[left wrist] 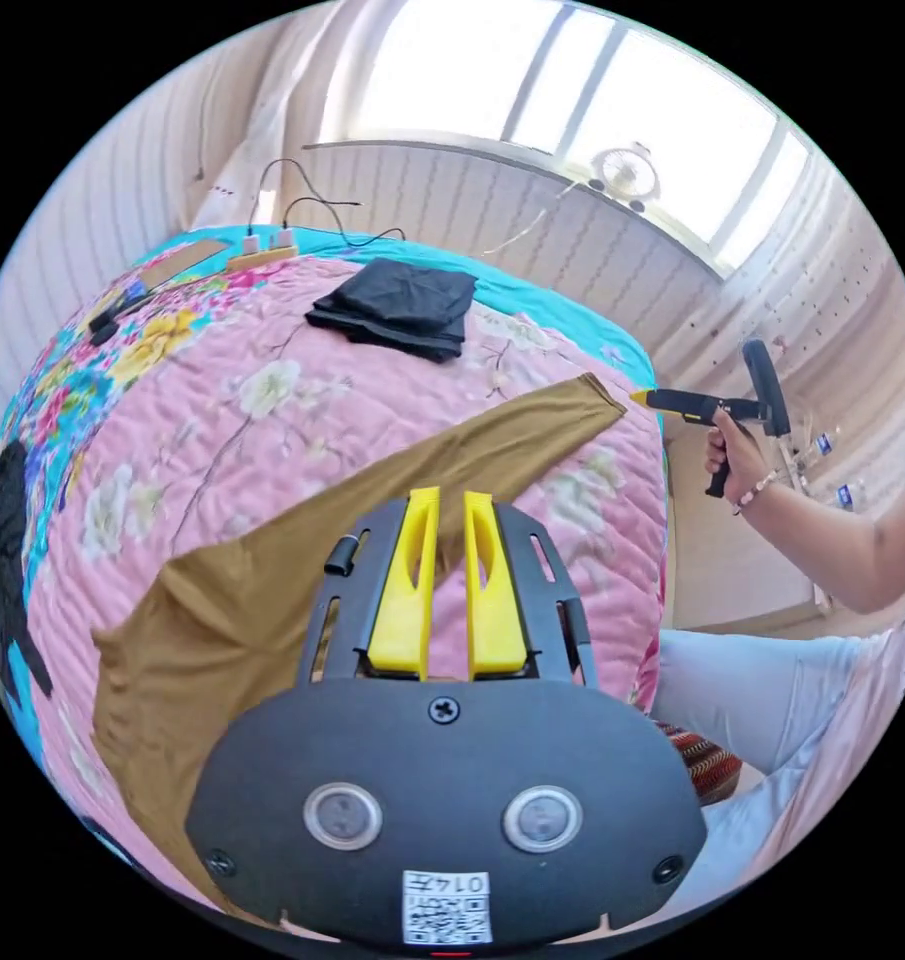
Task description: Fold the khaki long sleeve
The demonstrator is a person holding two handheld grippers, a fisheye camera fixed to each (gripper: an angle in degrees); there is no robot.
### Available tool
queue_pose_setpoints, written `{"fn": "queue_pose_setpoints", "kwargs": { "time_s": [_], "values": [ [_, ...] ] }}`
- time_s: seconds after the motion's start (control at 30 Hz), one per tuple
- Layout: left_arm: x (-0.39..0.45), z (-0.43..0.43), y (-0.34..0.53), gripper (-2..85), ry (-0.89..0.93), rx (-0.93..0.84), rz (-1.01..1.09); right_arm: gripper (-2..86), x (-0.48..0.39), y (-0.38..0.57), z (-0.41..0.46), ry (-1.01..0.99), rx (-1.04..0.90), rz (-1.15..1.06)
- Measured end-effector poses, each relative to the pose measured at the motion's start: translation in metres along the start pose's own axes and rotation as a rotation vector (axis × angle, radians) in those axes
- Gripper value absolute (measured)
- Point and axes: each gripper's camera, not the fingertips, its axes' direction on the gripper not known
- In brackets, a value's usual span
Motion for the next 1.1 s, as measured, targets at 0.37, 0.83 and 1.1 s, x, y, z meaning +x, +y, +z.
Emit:
{"fn": "queue_pose_setpoints", "kwargs": {
  "time_s": [0.37,0.83,1.1],
  "values": [
    [-0.016,0.121,-0.036,5.4,-0.009,-0.166,0.008,8.1,0.074,-0.023,0.043,0.044,-0.033,-0.078],
    [-0.036,-0.031,0.101,-1.0,0.044,0.26,-0.163,0.7,-0.068,0.111,-0.044,-0.475,0.041,-0.495],
    [-0.04,-0.104,0.261,-1.0,-0.101,0.384,-0.437,0.5,-0.196,0.218,-0.045,-0.644,-0.171,-0.83]
  ]
}}
